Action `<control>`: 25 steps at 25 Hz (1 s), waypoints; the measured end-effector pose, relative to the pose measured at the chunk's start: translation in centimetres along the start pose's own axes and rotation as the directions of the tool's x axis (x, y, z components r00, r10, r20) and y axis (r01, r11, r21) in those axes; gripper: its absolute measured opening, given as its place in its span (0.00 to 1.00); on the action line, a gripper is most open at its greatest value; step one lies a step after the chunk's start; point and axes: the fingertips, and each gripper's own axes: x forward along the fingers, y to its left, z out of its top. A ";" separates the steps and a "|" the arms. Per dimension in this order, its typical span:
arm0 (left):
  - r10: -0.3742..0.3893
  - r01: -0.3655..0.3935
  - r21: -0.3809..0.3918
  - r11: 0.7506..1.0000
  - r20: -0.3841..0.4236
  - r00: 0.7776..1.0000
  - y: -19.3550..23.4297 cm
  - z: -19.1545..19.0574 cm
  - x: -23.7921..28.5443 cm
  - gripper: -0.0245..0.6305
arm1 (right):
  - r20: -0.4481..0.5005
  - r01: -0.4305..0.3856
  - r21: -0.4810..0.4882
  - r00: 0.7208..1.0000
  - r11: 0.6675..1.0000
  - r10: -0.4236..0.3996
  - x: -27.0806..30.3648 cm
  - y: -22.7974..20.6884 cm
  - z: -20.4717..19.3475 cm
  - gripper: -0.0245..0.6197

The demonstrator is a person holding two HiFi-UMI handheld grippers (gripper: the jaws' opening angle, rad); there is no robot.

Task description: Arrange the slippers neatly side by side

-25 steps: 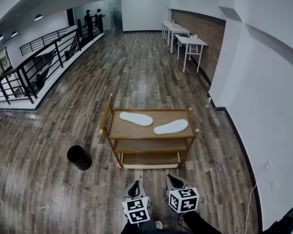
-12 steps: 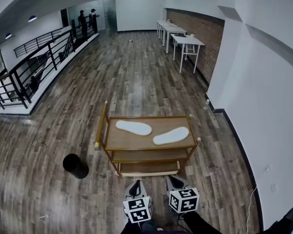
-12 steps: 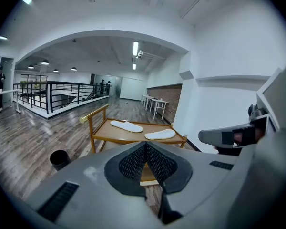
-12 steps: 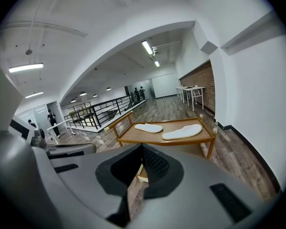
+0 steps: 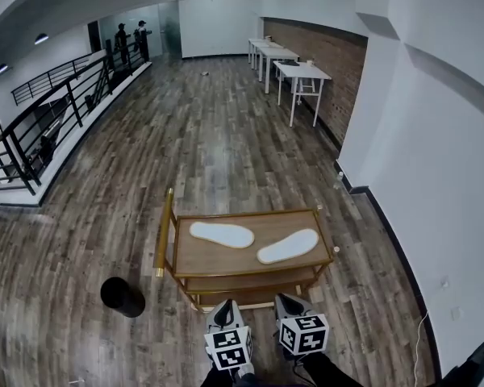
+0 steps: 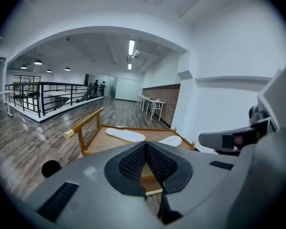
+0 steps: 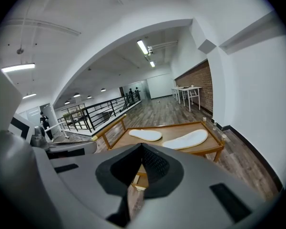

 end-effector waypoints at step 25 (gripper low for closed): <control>0.030 -0.031 -0.026 0.999 -0.054 0.998 2.5 3.0 10.9 0.04 | -0.061 -0.017 0.008 0.998 1.000 0.017 10.2 -3.9 3.9 0.04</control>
